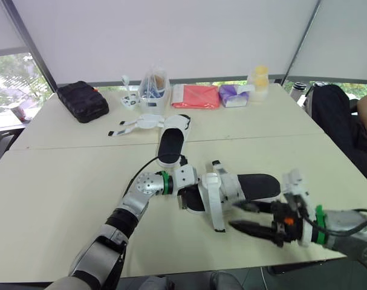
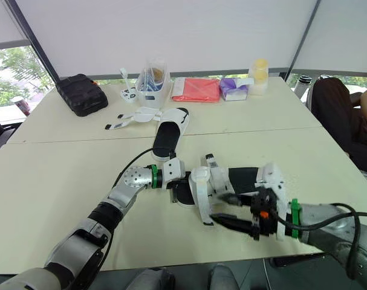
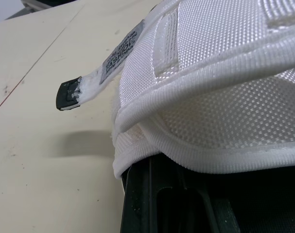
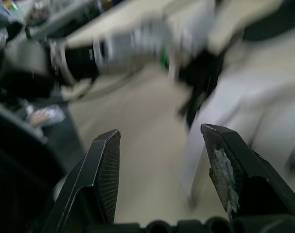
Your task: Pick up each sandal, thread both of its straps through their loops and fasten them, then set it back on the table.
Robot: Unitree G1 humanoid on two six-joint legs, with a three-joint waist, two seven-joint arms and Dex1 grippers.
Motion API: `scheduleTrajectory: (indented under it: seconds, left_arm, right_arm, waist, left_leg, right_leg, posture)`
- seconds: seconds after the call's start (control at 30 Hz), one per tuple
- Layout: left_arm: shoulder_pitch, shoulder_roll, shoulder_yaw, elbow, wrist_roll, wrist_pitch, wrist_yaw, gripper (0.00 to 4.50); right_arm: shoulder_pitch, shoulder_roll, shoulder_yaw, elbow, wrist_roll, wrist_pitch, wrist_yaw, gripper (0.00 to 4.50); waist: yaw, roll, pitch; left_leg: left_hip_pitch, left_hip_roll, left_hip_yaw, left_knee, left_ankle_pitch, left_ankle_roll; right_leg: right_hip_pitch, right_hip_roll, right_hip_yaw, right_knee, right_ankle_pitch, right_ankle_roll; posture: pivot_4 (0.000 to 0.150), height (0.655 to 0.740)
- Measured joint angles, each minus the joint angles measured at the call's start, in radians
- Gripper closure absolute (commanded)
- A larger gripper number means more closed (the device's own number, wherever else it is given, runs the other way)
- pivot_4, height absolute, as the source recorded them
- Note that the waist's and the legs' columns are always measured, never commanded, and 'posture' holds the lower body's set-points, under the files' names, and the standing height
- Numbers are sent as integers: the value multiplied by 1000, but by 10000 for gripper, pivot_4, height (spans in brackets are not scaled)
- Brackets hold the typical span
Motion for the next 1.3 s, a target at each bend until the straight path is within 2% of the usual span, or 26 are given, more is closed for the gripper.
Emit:
scheduleTrajectory:
  seconds: [0.23, 0.4, 0.5, 0.6, 0.63, 0.83, 0.93, 1.07, 1.3]
  left_arm:
    - [3, -3, -2, -6, 0, 1, 4, 45000]
    - [13, -3, -2, -16, 1, 3, 9, 45000]
    - [23, -2, -2, -31, 1, 4, 13, 45000]
    - [30, -2, -2, -43, 2, 8, 17, 45000]
    - [32, -2, -2, -46, 2, 9, 19, 45000]
    - [35, -1, -2, -52, 2, 19, 26, 45000]
    - [37, 0, -2, -55, 2, 20, 27, 45000]
    - [35, 0, -2, -51, 4, 19, 29, 45000]
    - [26, -2, -7, -36, 9, 2, 27, 45000]
  right_arm:
    - [-15, 108, 95, 109, -134, 24, 26, 16870]
    - [-149, 213, 172, 197, -193, 42, 42, 16870]
    - [-206, 263, 186, 236, -193, 87, 44, 25203]
    - [-239, 280, 188, 251, -180, 131, 56, 41646]
    - [-242, 279, 190, 251, -182, 140, 66, 44786]
    - [-263, 282, 206, 250, -198, 195, 96, 44786]
    - [-301, 282, 173, 247, -122, 262, 108, 44786]
    - [-477, 259, 108, 256, -14, 348, 134, 44786]
    - [-658, 257, 113, 391, -19, 408, 184, 44786]
  waist:
    - [0, -1, 0]
    - [0, -1, 1]
    - [0, -1, 0]
    - [1, -1, 0]
    - [0, -1, 0]
    - [-1, 0, 0]
    - [-1, 0, 0]
    - [-1, 0, 0]
    - [1, -1, 0]
  left_leg:
    - [0, 0, 0, 0, 0, 0]
    - [0, 0, 0, 0, 0, 0]
    - [-1, 0, -1, 0, 0, 0]
    - [-1, 0, -1, 0, 0, 0]
    - [-1, 0, -1, 0, 0, 0]
    - [-1, 0, 0, 0, 0, 0]
    - [-1, 0, 0, 0, 0, 0]
    - [-1, 0, 0, 0, 0, 0]
    - [-3, -1, -1, 0, 0, 0]
  right_leg:
    - [-1, 0, 0, 1, -1, 2]
    - [0, 0, 0, 1, 0, 2]
    - [-1, 0, 0, 1, 0, 2]
    - [-2, 0, 0, 1, 0, 2]
    - [-2, 0, 0, 1, 0, 2]
    - [-2, 0, 0, 1, 0, 2]
    - [-2, 0, 0, 1, 0, 2]
    - [-3, 0, 0, 1, 0, 2]
    - [-4, -1, -3, 2, 0, 2]
  posture:
    - [1500, 7400]
    - [1500, 7400]
    - [1500, 7400]
    - [1500, 7400]
    - [1500, 7400]
    - [1500, 7400]
    - [1500, 7400]
    - [1500, 7400]
    - [1500, 7400]
